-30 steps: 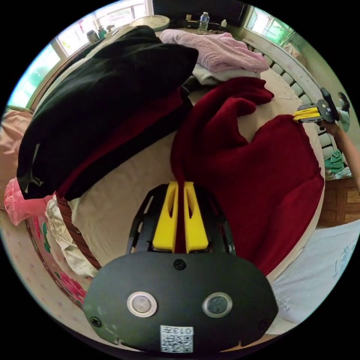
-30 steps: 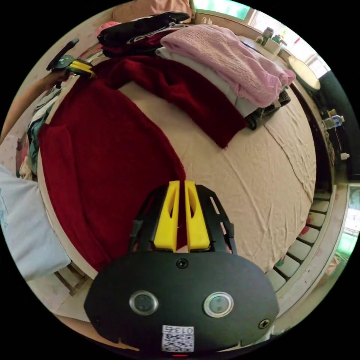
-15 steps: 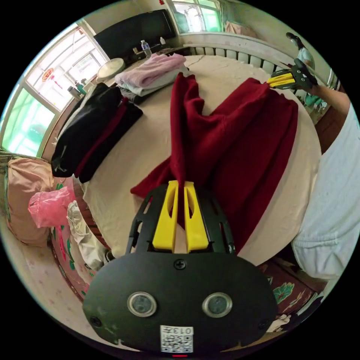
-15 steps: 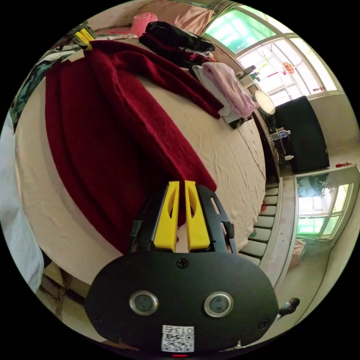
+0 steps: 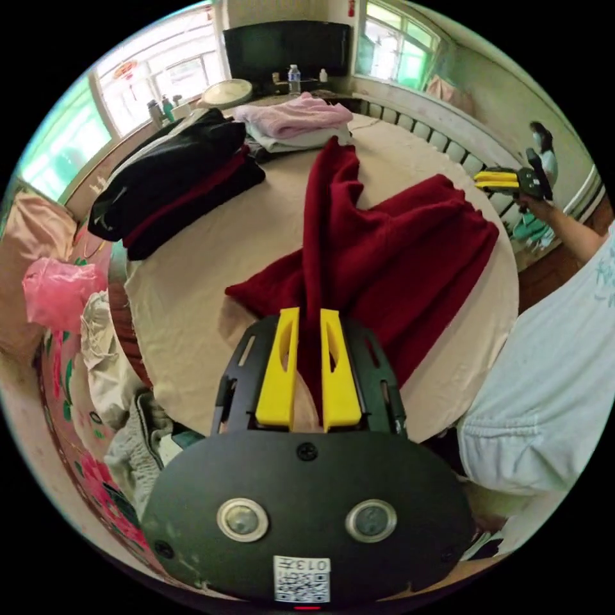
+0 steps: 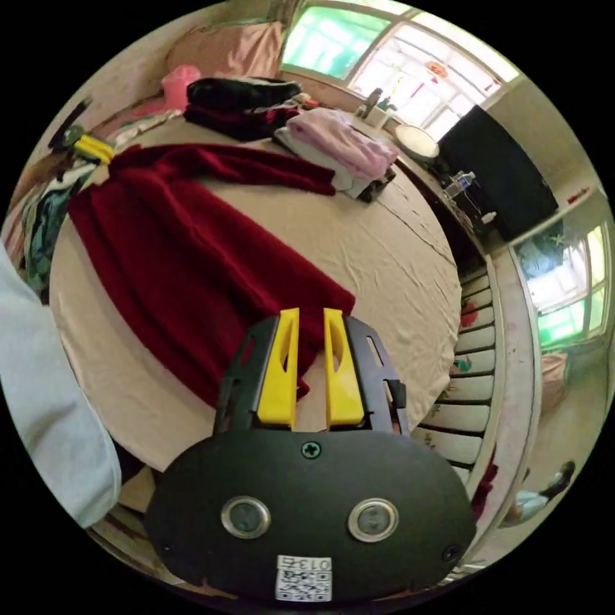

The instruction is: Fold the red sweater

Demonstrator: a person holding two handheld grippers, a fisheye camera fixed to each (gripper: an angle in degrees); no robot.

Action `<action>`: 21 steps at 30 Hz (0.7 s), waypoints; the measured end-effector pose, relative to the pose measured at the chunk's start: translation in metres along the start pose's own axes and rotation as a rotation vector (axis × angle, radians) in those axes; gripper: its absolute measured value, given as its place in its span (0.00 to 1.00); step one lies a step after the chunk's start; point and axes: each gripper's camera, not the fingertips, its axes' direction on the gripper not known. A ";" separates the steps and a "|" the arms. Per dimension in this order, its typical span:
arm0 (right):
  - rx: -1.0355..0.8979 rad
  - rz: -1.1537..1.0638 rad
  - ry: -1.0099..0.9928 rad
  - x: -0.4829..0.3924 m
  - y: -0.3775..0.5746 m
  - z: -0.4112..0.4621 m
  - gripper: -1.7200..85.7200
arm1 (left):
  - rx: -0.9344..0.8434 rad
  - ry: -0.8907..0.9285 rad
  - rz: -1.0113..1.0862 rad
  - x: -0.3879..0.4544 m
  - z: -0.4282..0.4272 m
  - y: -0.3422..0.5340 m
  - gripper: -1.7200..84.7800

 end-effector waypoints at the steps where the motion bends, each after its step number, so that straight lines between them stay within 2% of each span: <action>1: 0.021 0.039 -0.013 0.010 -0.007 -0.001 0.10 | 0.048 0.035 -0.070 -0.013 -0.009 0.002 0.10; 5: 0.165 0.229 -0.201 0.066 -0.079 0.020 0.12 | 0.225 0.111 -0.243 -0.038 -0.022 -0.015 0.12; 8: 0.173 0.275 -0.285 0.095 -0.147 0.060 0.13 | 0.117 0.072 -0.226 -0.036 0.006 -0.051 0.15; 12: 0.076 0.334 -0.361 0.136 -0.233 0.124 0.14 | 0.042 0.036 -0.210 -0.036 0.035 -0.077 0.17; 15: -0.018 0.277 -0.303 0.146 -0.273 0.158 0.14 | -0.022 0.072 -0.233 -0.046 0.054 -0.086 0.17; 19: -0.162 0.185 -0.261 0.143 -0.293 0.195 0.13 | -0.121 0.116 -0.206 -0.046 0.071 -0.093 0.12; 21: -0.154 0.201 -0.296 0.149 -0.289 0.199 0.09 | -0.117 0.129 -0.186 -0.041 0.071 -0.093 0.08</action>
